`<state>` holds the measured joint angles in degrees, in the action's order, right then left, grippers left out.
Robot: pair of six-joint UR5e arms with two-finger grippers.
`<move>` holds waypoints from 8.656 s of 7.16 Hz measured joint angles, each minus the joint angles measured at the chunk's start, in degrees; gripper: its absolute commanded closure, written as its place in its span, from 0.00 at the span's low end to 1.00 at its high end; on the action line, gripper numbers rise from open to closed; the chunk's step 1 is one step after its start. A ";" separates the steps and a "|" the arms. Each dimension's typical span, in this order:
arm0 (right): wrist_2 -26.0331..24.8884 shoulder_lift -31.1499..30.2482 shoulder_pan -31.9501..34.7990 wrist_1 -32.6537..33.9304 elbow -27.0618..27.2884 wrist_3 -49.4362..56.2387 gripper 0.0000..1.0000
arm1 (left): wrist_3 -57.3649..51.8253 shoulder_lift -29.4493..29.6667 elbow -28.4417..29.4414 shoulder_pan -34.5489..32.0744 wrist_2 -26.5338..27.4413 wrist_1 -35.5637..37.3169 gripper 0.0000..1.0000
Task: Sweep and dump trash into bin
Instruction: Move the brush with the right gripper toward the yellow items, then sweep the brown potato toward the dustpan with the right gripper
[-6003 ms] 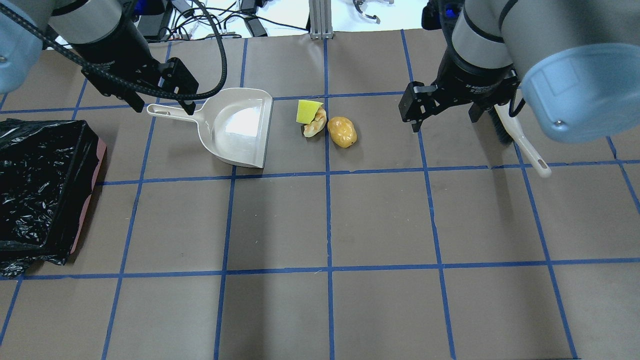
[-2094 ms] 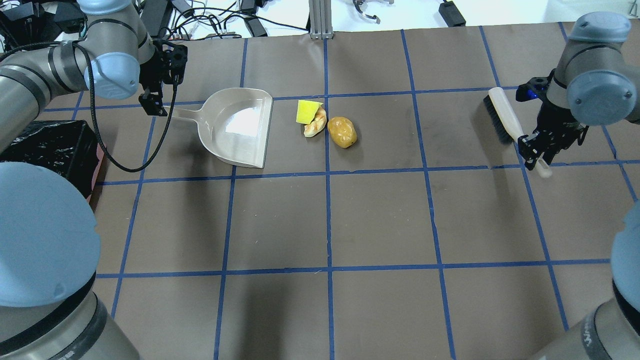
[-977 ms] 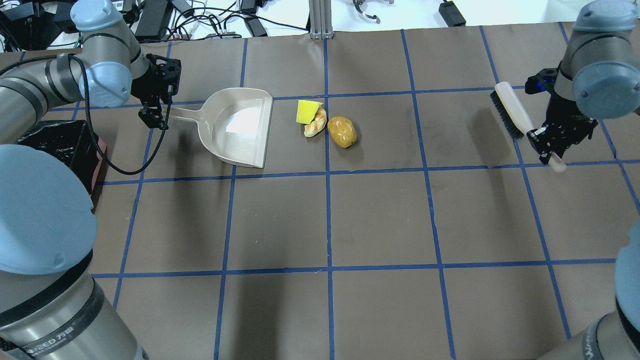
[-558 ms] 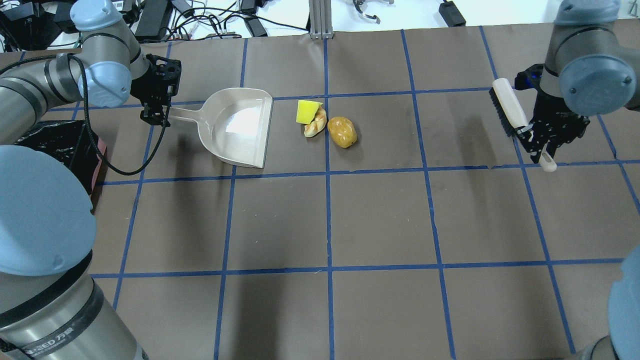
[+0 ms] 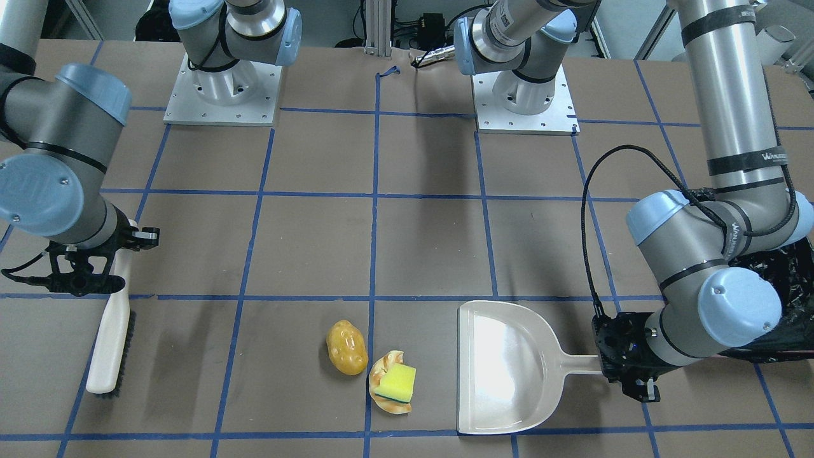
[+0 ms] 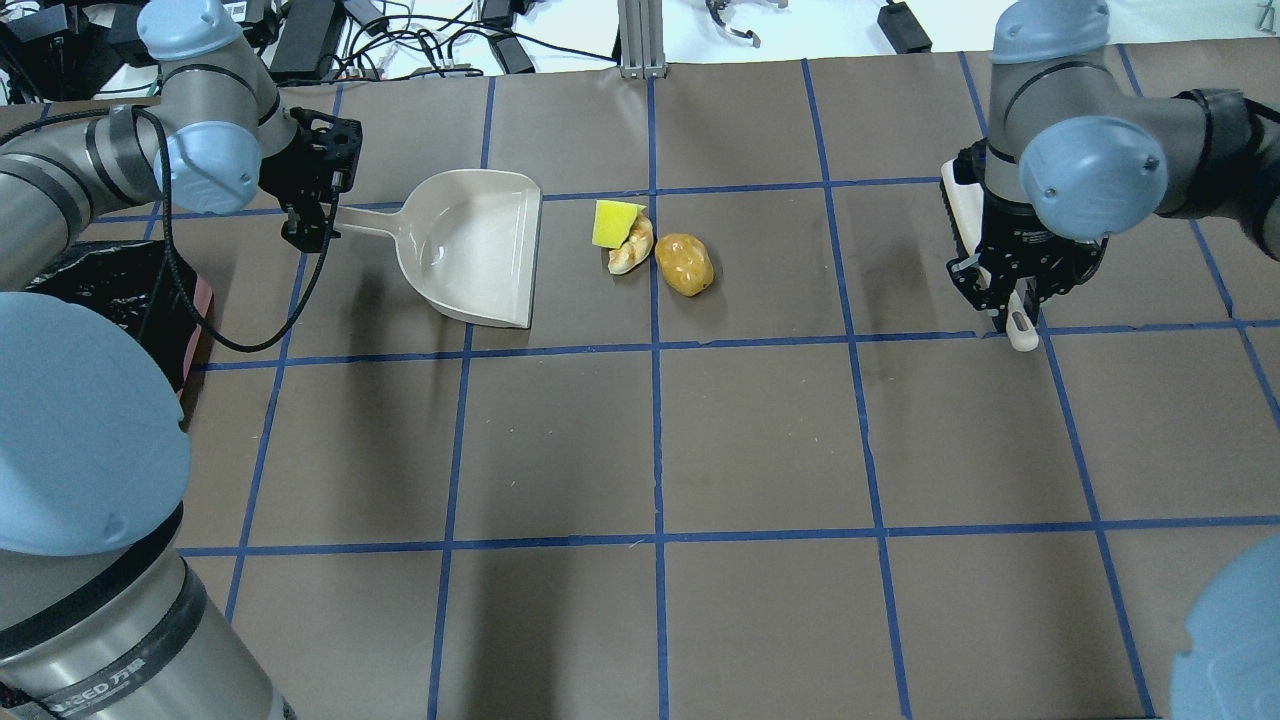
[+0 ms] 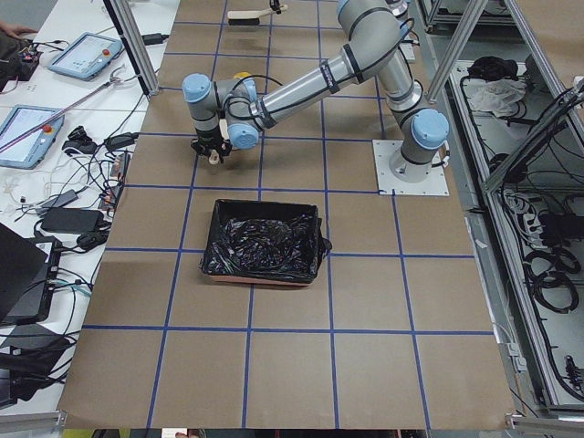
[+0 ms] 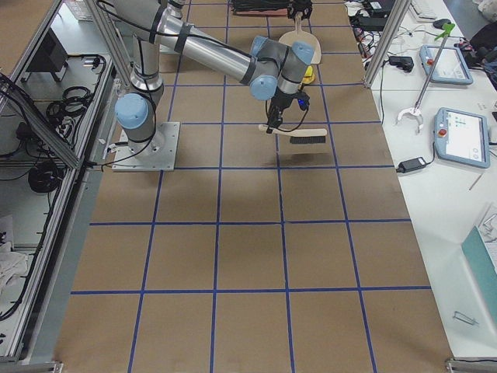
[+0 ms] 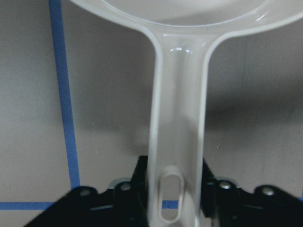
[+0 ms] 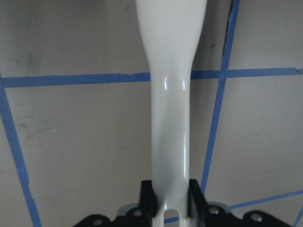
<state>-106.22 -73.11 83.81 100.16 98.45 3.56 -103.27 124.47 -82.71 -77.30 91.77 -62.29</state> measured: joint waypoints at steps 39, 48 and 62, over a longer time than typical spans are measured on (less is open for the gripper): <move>23.53 19.49 32.27 -3.76 -23.21 -32.85 0.98 | 0.25 -0.22 -0.04 -0.07 -0.18 0.37 0.99; 27.74 20.12 35.00 -2.82 -24.66 -32.81 0.98 | 0.37 -0.21 -0.09 -0.06 -0.18 0.33 0.99; 37.54 24.06 40.11 4.59 -31.24 -48.04 0.98 | 0.36 -0.21 -0.11 -0.13 -0.27 0.33 0.99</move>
<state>-68.68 -49.05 123.92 104.75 67.22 -44.48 -102.90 124.26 -82.82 -77.43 91.49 -61.96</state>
